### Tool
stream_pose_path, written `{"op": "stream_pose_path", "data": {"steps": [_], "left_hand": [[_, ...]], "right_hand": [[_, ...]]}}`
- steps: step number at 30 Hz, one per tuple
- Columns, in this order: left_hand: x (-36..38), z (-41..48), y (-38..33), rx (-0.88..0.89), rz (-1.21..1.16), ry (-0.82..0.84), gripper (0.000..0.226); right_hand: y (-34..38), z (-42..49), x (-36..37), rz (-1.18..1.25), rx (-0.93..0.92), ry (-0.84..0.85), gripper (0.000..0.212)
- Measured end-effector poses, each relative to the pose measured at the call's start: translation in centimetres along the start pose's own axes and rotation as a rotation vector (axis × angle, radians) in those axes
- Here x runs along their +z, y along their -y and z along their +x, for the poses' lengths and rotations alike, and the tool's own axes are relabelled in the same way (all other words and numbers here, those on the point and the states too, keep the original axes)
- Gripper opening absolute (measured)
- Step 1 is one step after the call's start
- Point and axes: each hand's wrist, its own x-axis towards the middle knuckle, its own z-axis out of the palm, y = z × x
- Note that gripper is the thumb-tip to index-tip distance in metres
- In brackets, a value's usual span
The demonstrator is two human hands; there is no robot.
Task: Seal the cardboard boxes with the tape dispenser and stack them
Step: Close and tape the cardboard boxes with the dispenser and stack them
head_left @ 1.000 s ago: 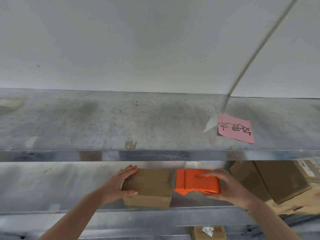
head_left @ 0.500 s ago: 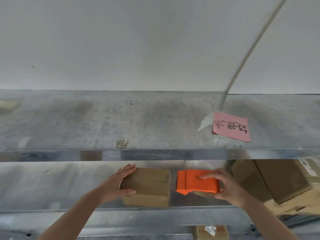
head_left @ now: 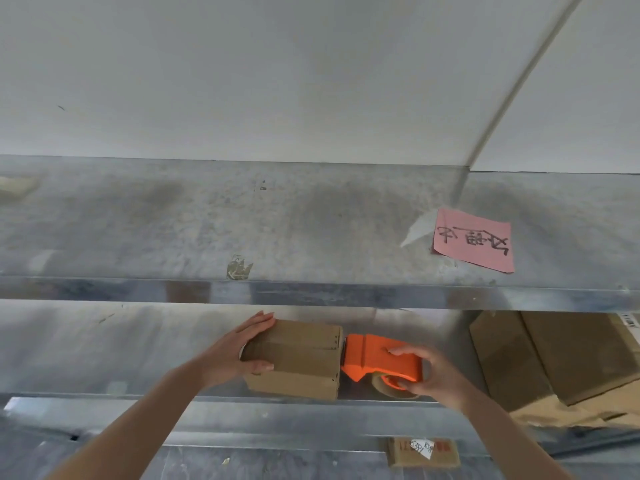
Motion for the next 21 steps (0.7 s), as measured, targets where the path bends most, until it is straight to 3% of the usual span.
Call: {"op": "stream_pose_path", "data": {"steps": [5,10,14,18,21], "left_hand": [[0.3,0.1,0.3,-0.001,0.017,0.004,0.083],[0.1,0.0,0.1,-0.016,0.037,0.016,0.083],[0.4,-0.2,0.0,0.012,0.058,-0.001,0.081],[1.4,-1.0,0.6,0.157,0.209,-0.193,0.071],[2.7,-1.5,1.4,0.242,0.359,-0.152,0.061]], "right_hand": [[-0.6,0.5,0.1,0.057,0.023,0.0,0.061],[-0.3,1.7,-1.2,-0.404,-0.047,0.089,0.067],[-0.4,2.1,-0.8,-0.625,-0.106,0.052,0.063],[0.0,0.9,-0.9,-0.721,-0.138,0.032,0.059],[1.9,0.0,-0.5,-0.766,-0.114,0.045,0.063]]}}
